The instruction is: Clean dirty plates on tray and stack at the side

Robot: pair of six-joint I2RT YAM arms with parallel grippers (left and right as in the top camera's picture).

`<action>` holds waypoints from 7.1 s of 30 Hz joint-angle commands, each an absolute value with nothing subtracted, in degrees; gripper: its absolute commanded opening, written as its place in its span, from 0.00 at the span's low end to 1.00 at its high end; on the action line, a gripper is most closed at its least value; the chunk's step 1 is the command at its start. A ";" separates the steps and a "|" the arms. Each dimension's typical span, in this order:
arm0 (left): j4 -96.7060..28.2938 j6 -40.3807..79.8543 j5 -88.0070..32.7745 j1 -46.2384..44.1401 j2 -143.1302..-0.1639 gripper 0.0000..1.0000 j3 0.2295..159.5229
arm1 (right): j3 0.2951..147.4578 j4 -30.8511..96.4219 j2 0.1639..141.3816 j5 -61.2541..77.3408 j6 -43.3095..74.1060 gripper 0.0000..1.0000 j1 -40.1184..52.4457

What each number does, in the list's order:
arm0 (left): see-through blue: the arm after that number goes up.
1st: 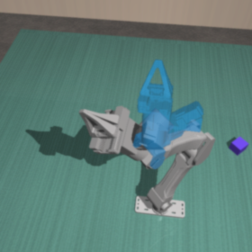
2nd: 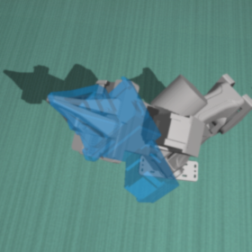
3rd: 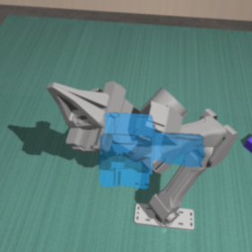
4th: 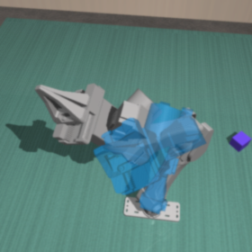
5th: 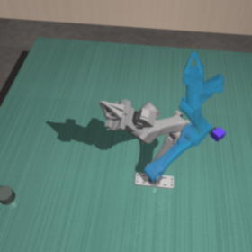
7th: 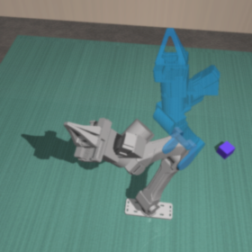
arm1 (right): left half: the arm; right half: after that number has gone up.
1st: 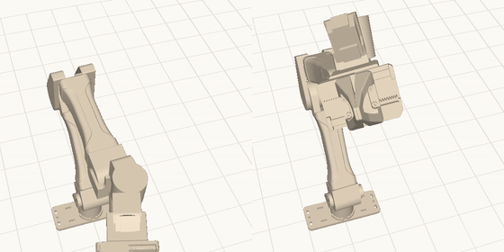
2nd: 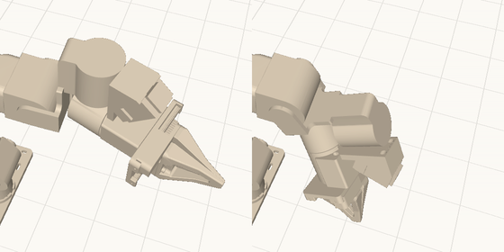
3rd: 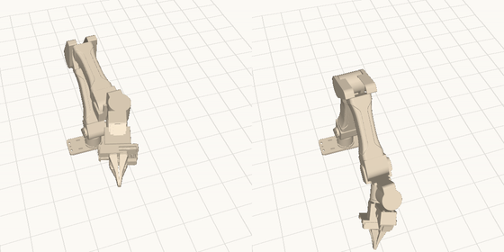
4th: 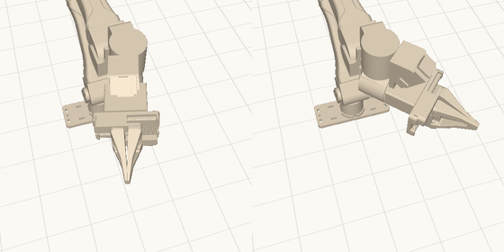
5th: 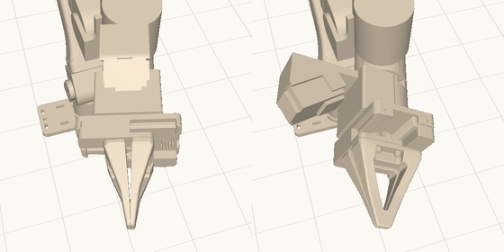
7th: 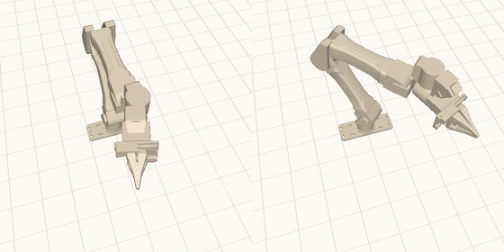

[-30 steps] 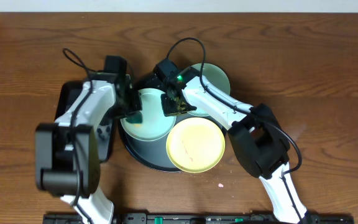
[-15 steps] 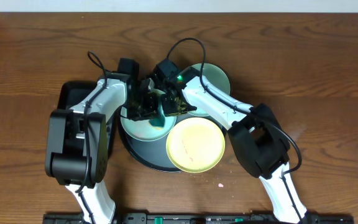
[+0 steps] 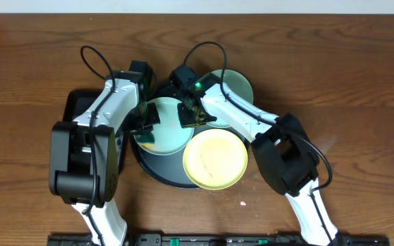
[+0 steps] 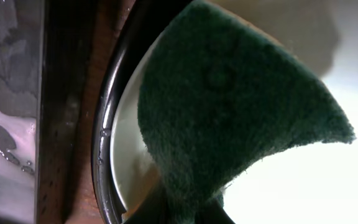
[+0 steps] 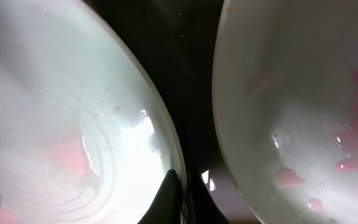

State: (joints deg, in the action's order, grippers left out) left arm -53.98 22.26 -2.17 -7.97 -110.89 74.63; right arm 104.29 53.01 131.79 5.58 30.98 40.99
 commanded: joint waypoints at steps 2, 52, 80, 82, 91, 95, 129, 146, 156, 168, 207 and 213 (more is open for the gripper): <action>-54.33 18.37 -6.94 -8.45 -109.73 0.07 74.78 | 104.12 53.84 132.90 5.48 29.52 0.01 40.82; -64.40 18.28 4.99 8.73 -91.72 0.08 83.59 | 107.15 56.10 121.62 -4.71 15.14 0.01 41.93; -64.18 18.28 4.99 8.71 -91.72 0.09 83.48 | 107.15 56.21 110.45 -80.23 15.11 0.01 64.07; -64.18 18.28 4.99 8.71 -91.72 0.09 83.48 | 107.15 55.90 110.45 -81.69 15.14 0.01 64.77; -64.18 18.26 5.02 8.71 -91.72 0.09 83.48 | 107.13 56.03 110.48 -76.23 15.16 0.01 63.96; -64.20 18.28 5.02 8.71 -91.72 0.09 83.48 | 107.13 56.75 110.48 -62.59 15.14 0.01 61.25; -63.92 18.28 5.04 8.71 -91.72 0.09 82.63 | 100.20 68.34 105.54 5.56 8.25 0.01 -7.66; -62.52 18.26 5.02 8.71 -91.72 0.09 82.63 | 75.55 52.21 105.56 5.65 5.48 0.18 -10.39; -62.52 18.26 5.04 8.71 -91.72 0.09 82.63 | 84.27 54.30 105.54 17.41 3.53 0.43 -5.69; -62.50 18.26 5.02 8.71 -91.72 0.09 82.63 | 90.02 40.36 110.32 13.96 2.68 0.59 11.57; -62.30 18.31 4.67 8.25 -91.74 0.08 82.61 | 102.19 47.40 126.45 21.30 14.70 0.01 26.61; -60.77 18.28 2.90 5.43 -92.23 0.08 82.61 | 102.19 47.05 128.79 14.46 19.79 0.01 30.96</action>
State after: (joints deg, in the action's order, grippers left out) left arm -61.06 17.85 3.77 7.22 -92.60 82.85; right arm 100.92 47.24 127.46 18.13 15.33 29.52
